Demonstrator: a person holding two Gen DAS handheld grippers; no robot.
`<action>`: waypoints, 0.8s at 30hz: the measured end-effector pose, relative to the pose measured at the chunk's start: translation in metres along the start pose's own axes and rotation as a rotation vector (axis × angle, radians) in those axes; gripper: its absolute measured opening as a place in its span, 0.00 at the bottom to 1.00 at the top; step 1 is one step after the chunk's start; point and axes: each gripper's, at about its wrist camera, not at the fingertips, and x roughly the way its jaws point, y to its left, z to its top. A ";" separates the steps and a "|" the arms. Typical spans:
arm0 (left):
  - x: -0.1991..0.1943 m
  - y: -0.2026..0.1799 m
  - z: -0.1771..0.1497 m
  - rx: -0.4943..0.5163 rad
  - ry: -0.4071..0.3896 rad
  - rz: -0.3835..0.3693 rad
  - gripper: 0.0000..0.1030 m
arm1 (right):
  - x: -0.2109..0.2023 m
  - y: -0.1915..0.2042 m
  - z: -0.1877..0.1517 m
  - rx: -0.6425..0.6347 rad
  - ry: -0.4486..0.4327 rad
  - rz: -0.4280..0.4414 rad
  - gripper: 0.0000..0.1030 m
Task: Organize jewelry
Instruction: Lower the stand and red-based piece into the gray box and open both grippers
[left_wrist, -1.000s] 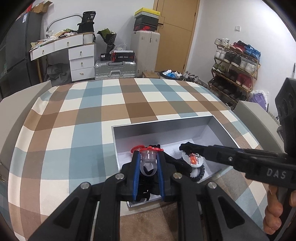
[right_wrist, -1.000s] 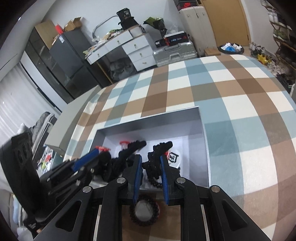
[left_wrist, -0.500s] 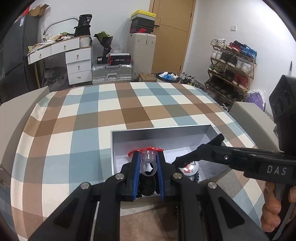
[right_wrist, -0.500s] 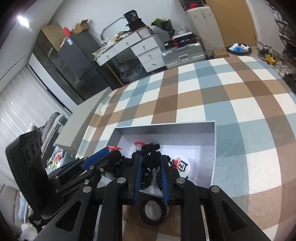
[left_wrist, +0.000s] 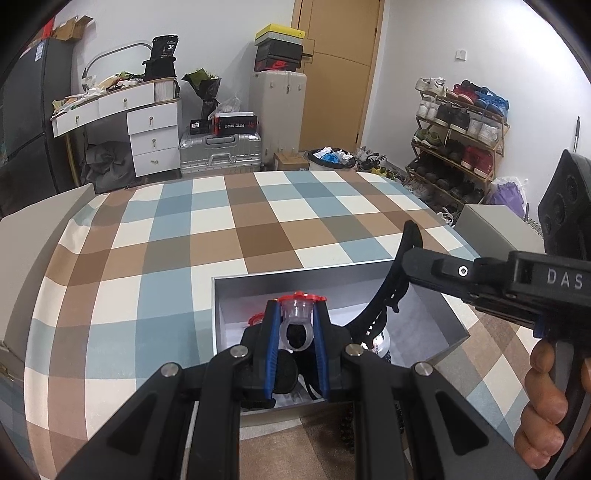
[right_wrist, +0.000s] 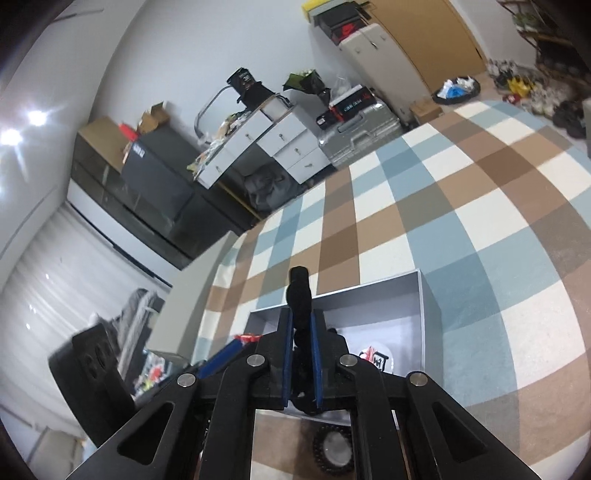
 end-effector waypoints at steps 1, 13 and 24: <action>0.000 0.001 -0.001 -0.005 0.002 0.000 0.12 | 0.000 -0.001 0.000 0.007 0.003 0.001 0.08; 0.005 -0.003 -0.003 0.026 0.015 0.027 0.12 | 0.009 -0.014 -0.006 0.127 -0.010 0.000 0.09; 0.008 -0.001 -0.006 0.002 0.030 0.020 0.12 | -0.012 -0.006 -0.012 -0.049 0.089 -0.085 0.24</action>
